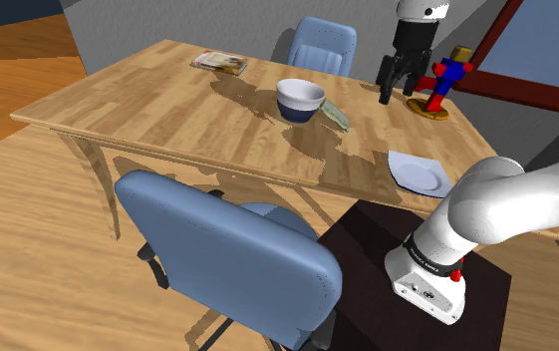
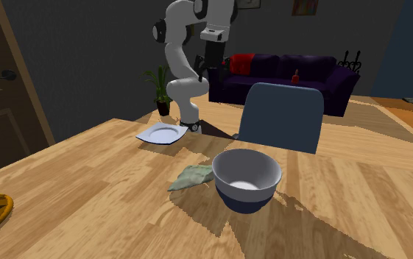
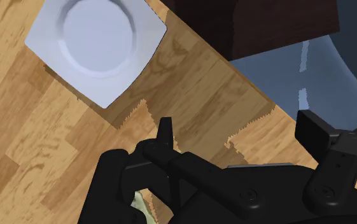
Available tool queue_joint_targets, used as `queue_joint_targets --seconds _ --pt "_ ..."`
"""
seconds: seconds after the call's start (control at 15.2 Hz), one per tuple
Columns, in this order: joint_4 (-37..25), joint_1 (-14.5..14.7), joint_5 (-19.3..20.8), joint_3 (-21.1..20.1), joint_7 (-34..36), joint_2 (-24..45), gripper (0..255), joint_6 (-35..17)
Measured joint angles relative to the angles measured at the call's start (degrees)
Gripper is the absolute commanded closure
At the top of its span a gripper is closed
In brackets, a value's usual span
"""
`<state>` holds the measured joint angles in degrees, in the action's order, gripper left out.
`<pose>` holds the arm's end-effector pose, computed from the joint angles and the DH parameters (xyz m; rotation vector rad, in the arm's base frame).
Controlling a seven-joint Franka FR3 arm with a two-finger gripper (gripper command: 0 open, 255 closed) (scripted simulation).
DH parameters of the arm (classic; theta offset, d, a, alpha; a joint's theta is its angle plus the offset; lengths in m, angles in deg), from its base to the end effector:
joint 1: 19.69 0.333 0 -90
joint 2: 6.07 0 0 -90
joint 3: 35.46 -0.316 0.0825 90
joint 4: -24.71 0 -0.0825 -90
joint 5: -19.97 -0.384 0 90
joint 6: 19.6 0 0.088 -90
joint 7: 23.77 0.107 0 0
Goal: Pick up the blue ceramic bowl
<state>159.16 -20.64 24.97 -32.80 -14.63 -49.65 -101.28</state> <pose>0.2958 -0.0330 0.5756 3.0508 -0.3259 -0.2424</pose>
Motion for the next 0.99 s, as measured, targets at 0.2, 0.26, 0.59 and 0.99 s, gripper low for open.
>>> queue_joint_targets --seconds 0.2,0.26,0.59,0.99 --pt "-0.9 0.0 0.4 0.3 -0.3 2.8 0 -1.9" --pt "-1.1 0.1 0.5 0.2 -0.2 4.3 0 -3.3" --pt "-5.0 0.1 2.1 1.1 -1.6 14.4 0 -9.8" --pt "-11.7 0.4 3.1 1.2 -2.0 27.2 0 -16.2"
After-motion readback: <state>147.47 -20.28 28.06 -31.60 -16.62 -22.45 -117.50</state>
